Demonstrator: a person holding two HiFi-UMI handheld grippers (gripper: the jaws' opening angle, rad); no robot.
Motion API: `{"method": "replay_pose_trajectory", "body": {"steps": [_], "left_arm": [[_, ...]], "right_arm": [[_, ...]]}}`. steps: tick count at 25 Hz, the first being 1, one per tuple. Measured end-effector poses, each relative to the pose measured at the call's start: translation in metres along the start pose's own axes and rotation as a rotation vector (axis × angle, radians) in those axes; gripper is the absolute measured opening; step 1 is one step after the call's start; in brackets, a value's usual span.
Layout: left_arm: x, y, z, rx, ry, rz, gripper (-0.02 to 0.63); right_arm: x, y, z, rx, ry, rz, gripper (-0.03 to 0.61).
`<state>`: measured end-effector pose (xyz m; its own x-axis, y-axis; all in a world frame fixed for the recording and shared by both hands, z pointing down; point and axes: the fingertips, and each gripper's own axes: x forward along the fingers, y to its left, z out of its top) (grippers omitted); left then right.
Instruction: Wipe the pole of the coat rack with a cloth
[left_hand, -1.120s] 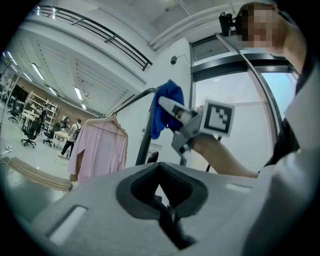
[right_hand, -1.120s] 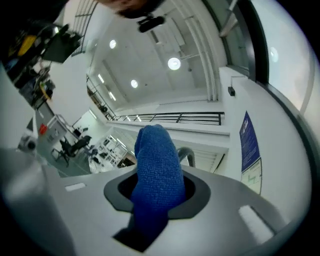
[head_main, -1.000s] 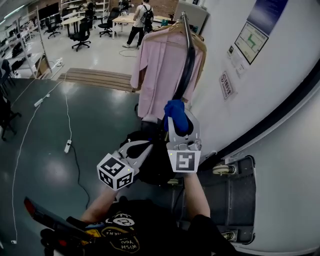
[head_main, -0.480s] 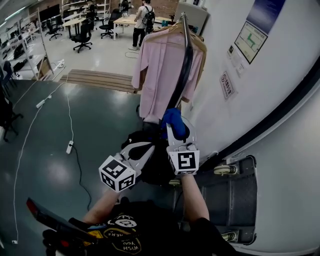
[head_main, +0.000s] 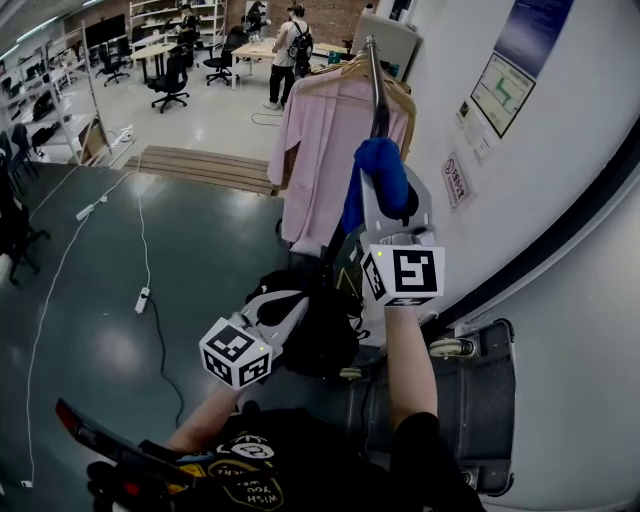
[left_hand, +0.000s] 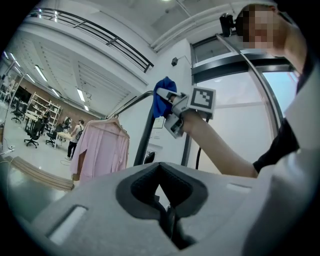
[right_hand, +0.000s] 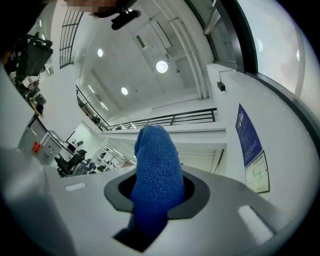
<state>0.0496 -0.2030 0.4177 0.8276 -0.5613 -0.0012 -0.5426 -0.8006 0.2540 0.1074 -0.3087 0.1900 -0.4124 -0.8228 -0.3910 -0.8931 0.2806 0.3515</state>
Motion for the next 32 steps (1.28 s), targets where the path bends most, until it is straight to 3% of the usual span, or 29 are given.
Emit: {"method": "replay_pose_trajectory", "body": {"steps": [3,5,9,15,18,24,28,32], "left_arm": [[0.000,-0.002,0.002,0.003,0.002,-0.005,-0.002],[0.001,-0.003,0.003,0.005,0.002,-0.009,-0.002],[-0.001,0.000,0.003,0.009,0.002,-0.005,-0.002],[-0.001,0.005,0.001,0.000,0.007,0.001,-0.002],[0.003,0.002,-0.002,-0.002,0.009,-0.011,-0.002],[0.006,0.000,-0.008,-0.004,0.027,-0.027,-0.002],[0.008,-0.004,-0.008,-0.008,0.034,-0.037,-0.002],[0.009,-0.007,-0.009,-0.010,0.036,-0.044,-0.002]], "right_arm": [[0.034,-0.019,0.014,-0.018,0.060,0.000,0.100],[0.048,-0.029,0.016,0.025,0.098,0.012,0.100],[0.034,-0.024,0.017,0.062,0.058,0.011,0.098],[-0.021,0.028,-0.010,-0.116,0.009,0.000,0.098],[-0.048,0.050,-0.051,-0.237,0.104,0.002,0.098],[-0.083,0.085,-0.127,-0.134,0.236,0.028,0.095],[-0.082,0.087,-0.125,-0.097,0.227,0.005,0.091],[-0.070,0.065,-0.094,-0.065,0.193,-0.031,0.092]]}}
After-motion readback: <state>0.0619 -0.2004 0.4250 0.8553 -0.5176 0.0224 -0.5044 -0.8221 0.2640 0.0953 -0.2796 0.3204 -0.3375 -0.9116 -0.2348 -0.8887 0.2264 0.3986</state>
